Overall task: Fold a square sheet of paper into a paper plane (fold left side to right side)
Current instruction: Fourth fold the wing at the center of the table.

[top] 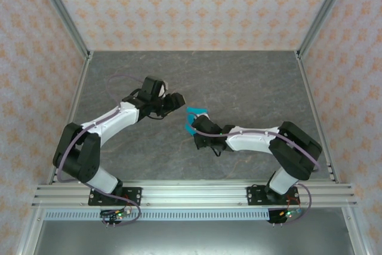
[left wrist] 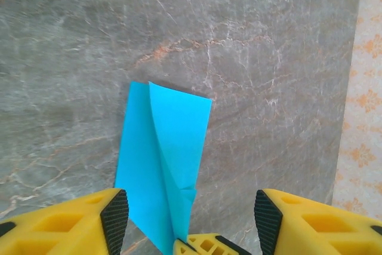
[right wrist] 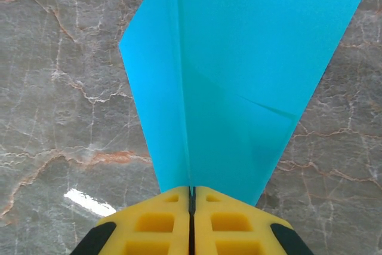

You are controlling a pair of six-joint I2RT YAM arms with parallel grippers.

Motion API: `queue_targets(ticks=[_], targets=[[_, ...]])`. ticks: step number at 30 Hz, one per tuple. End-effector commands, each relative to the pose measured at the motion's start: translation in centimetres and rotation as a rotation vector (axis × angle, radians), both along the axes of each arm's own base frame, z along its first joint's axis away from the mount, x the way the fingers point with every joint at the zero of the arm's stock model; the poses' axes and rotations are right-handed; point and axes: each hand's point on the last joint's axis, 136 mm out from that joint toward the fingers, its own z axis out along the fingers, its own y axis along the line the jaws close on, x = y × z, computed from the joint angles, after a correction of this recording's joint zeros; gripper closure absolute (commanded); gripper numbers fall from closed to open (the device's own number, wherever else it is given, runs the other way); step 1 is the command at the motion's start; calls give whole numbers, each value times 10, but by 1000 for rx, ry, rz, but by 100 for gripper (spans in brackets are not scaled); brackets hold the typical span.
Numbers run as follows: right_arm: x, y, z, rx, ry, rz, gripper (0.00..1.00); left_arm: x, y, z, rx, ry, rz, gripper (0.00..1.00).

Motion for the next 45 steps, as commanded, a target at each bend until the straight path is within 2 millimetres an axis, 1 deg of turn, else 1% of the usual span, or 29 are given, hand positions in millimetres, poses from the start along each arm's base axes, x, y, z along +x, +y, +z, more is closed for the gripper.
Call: queue_targets(ticks=[1, 3, 6, 12, 16, 19, 22, 27, 29, 31, 33, 36, 41, 45], targets=[[-2, -2, 8, 96, 24, -12, 92, -15, 9, -17, 41, 34, -8, 45], [-1, -2, 10, 159, 48, -22, 92, -16, 2, -22, -5, 44, -23, 53], [-1, -4, 11, 222, 79, -30, 92, -20, -12, -32, -27, 58, -62, 59], [0, -7, 10, 300, 126, -47, 92, -23, -48, -42, -23, 75, -154, 63], [-2, -5, 10, 323, 140, -37, 92, -20, -61, -49, -20, 90, -170, 63], [-3, -2, 11, 326, 143, -20, 92, -20, -63, -52, -20, 96, -168, 63], [-2, -2, 10, 315, 137, -10, 92, -22, -59, -54, 3, 98, -164, 63], [-2, -2, 9, 305, 142, -8, 92, -28, -56, -63, 16, 123, -168, 73], [-2, -2, 10, 307, 142, -7, 92, -28, -57, -66, 10, 130, -166, 73], [-1, -1, 9, 305, 144, -8, 92, -28, -59, -69, 3, 133, -170, 71], [-1, -1, 8, 302, 149, -8, 92, -26, -62, -69, -6, 133, -174, 65], [-2, 0, 6, 295, 158, -6, 92, -24, -68, -69, -18, 130, -184, 60], [-1, 1, 5, 293, 161, -5, 92, -22, -76, -77, -18, 145, -192, 59], [-1, 1, 4, 290, 166, -3, 91, -21, -77, -80, -24, 153, -185, 58]])
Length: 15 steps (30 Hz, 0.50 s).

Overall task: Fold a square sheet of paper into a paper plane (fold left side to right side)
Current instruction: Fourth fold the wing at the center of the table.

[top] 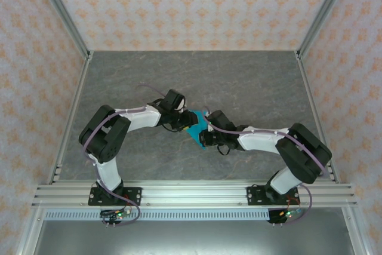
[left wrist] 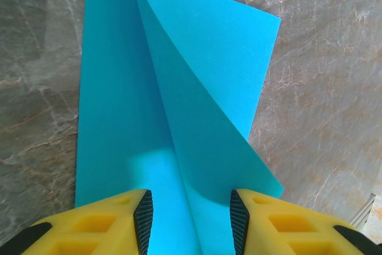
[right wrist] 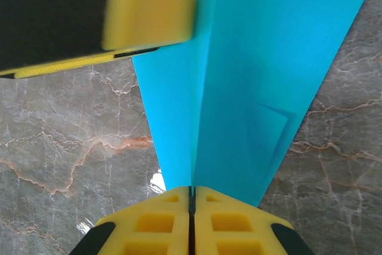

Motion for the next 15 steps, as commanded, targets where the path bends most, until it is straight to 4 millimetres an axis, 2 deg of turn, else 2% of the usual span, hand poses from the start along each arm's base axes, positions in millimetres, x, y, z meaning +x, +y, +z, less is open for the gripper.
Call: queue_targets(ticks=[1, 10, 15], targets=[[5, 5, 3, 1, -6, 18, 91, 10, -10, 11, -35, -29, 0, 57], [9, 10, 11, 4, -21, 29, 85, 8, -7, -1, -10, -2, 5, 57], [14, 7, 19, 20, -30, 7, 77, 7, -7, -3, -5, 2, 5, 57]])
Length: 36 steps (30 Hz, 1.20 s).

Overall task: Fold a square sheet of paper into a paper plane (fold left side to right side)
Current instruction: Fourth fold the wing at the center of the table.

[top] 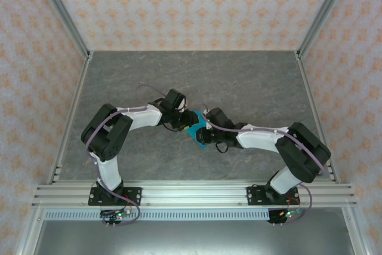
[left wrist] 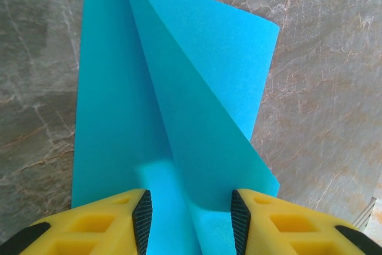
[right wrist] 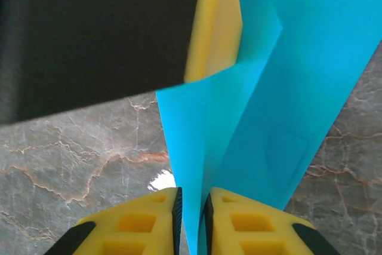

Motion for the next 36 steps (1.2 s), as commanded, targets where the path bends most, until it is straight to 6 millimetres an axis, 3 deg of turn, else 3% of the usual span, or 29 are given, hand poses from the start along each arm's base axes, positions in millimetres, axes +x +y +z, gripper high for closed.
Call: queue_targets(ticks=[1, 7, 20, 36], targets=[[8, -2, 11, 12, -14, -15, 74, 4, -5, 1, -8, -4, 2, 57], [13, -8, 7, 10, 11, -48, 63, 4, -4, 2, -6, -4, 4, 57], [10, 4, -10, 22, 84, -25, 63, 4, -4, 3, -7, -7, 3, 57], [6, 7, -13, 34, 113, -8, 91, 3, -3, -2, 3, 0, 6, 57]])
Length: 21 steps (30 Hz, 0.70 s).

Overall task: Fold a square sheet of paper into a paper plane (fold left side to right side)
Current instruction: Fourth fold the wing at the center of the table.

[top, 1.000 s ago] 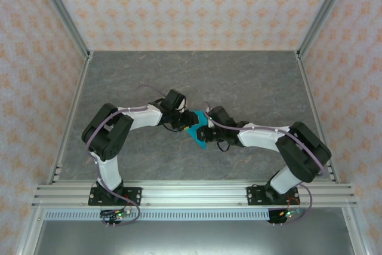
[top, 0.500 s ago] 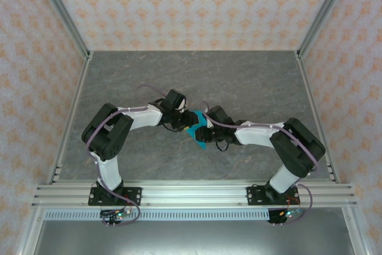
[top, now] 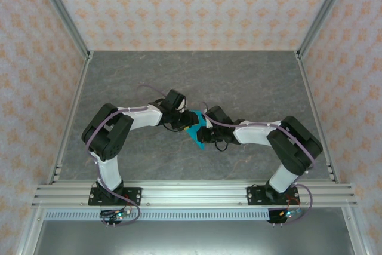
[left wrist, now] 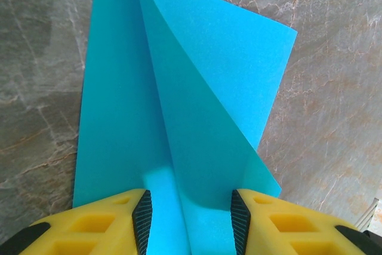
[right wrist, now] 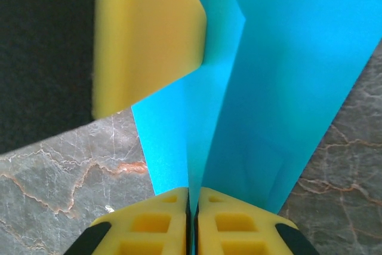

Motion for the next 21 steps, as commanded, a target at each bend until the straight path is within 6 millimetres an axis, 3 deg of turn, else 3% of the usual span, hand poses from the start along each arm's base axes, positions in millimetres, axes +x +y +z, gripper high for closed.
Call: queue_targets(ticks=[1, 7, 11, 18, 21], targets=[[4, 7, 6, 23, -6, 8, 92, 3, -3, 0, 1, -6, 7, 57], [3, 7, 6, 34, 0, 7, 94, 2, -2, -6, 9, 7, 6, 57], [3, 7, 11, 49, -3, 5, 89, 2, -1, -7, 12, 9, 8, 57], [9, -1, 52, 145, -53, -14, 70, 2, -1, -7, 16, 9, 8, 57], [18, -10, 63, 215, -42, -50, 67, 3, -1, -7, 17, 9, 6, 57]])
